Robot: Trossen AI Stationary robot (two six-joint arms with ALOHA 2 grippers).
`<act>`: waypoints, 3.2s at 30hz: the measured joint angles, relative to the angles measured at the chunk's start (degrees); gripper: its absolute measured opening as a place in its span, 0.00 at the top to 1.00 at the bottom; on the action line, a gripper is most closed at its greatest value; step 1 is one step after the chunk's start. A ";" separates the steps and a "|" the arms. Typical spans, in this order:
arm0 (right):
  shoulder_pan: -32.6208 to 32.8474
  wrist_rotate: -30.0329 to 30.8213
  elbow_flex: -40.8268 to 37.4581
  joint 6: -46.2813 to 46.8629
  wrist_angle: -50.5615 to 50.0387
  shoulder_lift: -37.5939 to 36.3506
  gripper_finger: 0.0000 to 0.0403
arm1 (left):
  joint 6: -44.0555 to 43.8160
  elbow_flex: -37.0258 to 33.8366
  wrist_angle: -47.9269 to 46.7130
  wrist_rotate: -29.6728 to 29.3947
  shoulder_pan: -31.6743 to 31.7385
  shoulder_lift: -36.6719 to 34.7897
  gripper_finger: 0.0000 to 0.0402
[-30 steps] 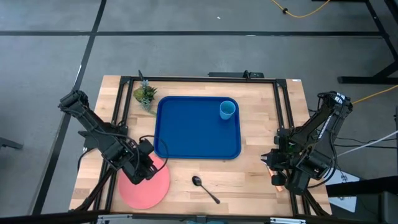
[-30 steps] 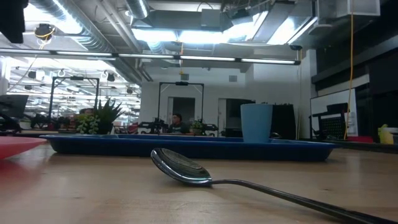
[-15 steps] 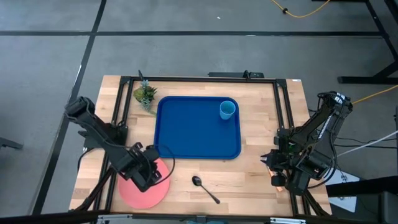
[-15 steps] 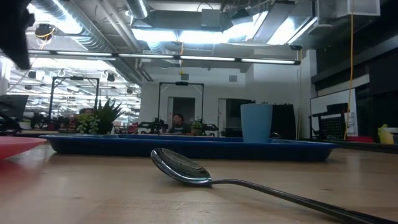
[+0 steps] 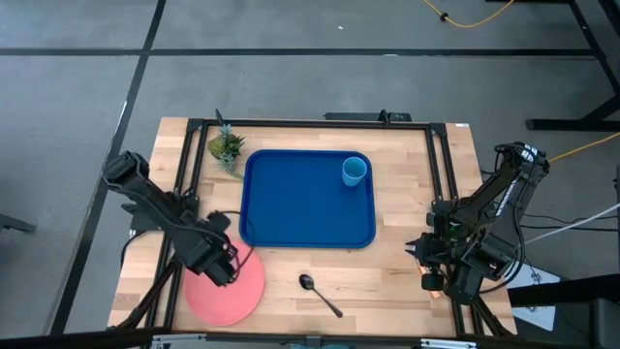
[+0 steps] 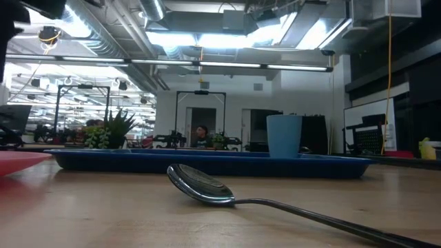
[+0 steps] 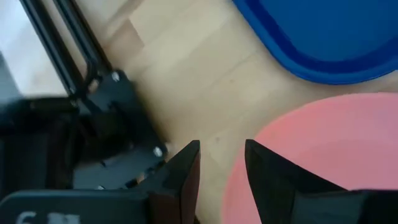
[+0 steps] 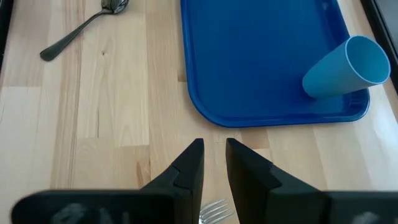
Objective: Pick and place plate/cup/fork/spoon on tray
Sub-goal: Put the pink plate on the blue tray
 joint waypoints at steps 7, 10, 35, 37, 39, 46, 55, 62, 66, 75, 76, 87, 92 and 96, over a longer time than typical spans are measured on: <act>0.00 0.02 0.00 0.02 0.00 0.00 0.82 | -13.52 -7.32 4.93 3.58 -3.56 -7.23 0.70; 0.00 0.02 0.00 0.02 0.02 0.00 0.82 | -15.61 -13.18 14.91 7.64 -5.52 -8.85 0.70; 0.00 0.02 0.00 0.07 0.04 0.00 0.82 | -19.55 -27.38 35.14 15.51 -8.04 -9.14 0.70; 0.00 0.02 0.00 0.07 0.04 0.00 0.82 | -19.58 -28.67 36.42 16.30 -8.02 -9.19 0.70; 0.00 0.01 0.00 0.09 0.04 0.00 0.82 | -19.61 -29.45 37.55 16.84 -8.04 -9.13 0.70; 0.00 0.00 0.00 0.09 0.07 0.00 0.82 | -19.59 -29.56 40.64 16.83 -8.02 -9.19 0.70; 0.00 0.00 0.00 0.09 0.07 0.00 0.82 | -19.57 -29.58 40.13 19.70 -8.02 -9.19 0.70; 0.00 0.00 0.00 0.09 0.07 0.00 0.82 | -19.28 -29.41 39.65 20.67 -8.02 -9.16 0.70; 0.00 0.00 0.00 0.08 0.07 0.00 0.82 | -19.11 -28.55 39.67 20.59 -8.02 -9.14 0.70; 0.00 0.00 0.00 0.05 0.07 0.00 0.82 | -13.66 -27.87 46.92 20.32 -8.03 -9.12 0.70; 0.00 0.00 0.00 0.04 0.07 0.00 0.82 | -13.19 -27.87 47.15 20.29 -8.03 -9.12 0.70; 0.00 0.00 0.00 -0.02 0.04 0.00 0.82 | -8.54 -27.87 47.17 18.83 -8.04 -9.13 0.71; 0.00 0.02 0.00 -0.23 0.04 0.00 0.82 | -8.42 -27.77 46.87 18.75 -8.04 -9.21 0.82; 0.00 0.02 0.00 -0.35 0.04 0.00 0.82 | -8.40 -27.60 46.22 18.89 -8.04 -9.35 0.95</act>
